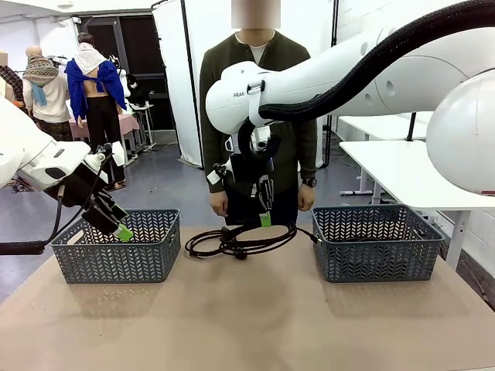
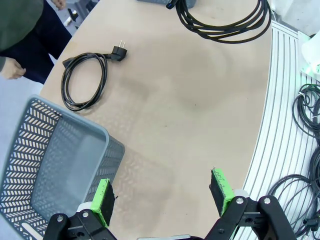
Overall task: Organize the cables according to human instructions.
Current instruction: Pick up a bundle of cables and place it in the basket indicated by the human.
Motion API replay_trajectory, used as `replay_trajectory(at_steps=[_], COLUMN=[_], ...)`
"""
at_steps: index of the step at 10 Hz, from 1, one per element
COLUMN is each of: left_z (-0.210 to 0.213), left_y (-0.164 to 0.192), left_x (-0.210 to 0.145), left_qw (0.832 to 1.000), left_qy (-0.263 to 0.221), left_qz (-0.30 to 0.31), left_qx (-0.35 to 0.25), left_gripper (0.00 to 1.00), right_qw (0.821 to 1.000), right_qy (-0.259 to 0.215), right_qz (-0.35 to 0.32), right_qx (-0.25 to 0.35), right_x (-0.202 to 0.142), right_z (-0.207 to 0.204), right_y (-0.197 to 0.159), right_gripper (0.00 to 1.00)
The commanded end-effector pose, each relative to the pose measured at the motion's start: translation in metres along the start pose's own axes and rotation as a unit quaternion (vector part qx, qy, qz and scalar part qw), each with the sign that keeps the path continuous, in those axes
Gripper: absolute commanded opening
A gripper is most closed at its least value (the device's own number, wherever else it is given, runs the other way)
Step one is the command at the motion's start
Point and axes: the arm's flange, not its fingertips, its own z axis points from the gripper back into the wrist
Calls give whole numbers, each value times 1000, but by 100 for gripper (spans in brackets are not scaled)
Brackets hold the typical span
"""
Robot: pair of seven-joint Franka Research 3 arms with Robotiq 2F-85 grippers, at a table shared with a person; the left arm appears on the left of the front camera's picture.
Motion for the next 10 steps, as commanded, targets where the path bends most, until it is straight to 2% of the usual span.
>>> replay_trajectory(at_steps=[1, 4, 8, 10], left_z=[0, 0, 0, 0], left_y=[4, 4, 4, 4], left_x=[-3, -3, -3, -3], left_qw=[1000, 1000, 1000, 1000], left_qy=[-8, -8, -8, -8], left_qz=[-6, -6, -6, -6], left_qx=[-8, -8, -8, -8], left_gripper=[100, 100, 100, 100], right_qw=[1000, 1000, 997, 997], right_qy=[2, 0, -61, -60], right_qz=[-5, 0, 29, 20], right_qx=[-2, 0, -49, -54], right_x=[-1, 0, -55, -81], right_z=[1, 0, 23, 27], right_y=[0, 0, -39, -58], right_gripper=[0, 0, 0, 0])
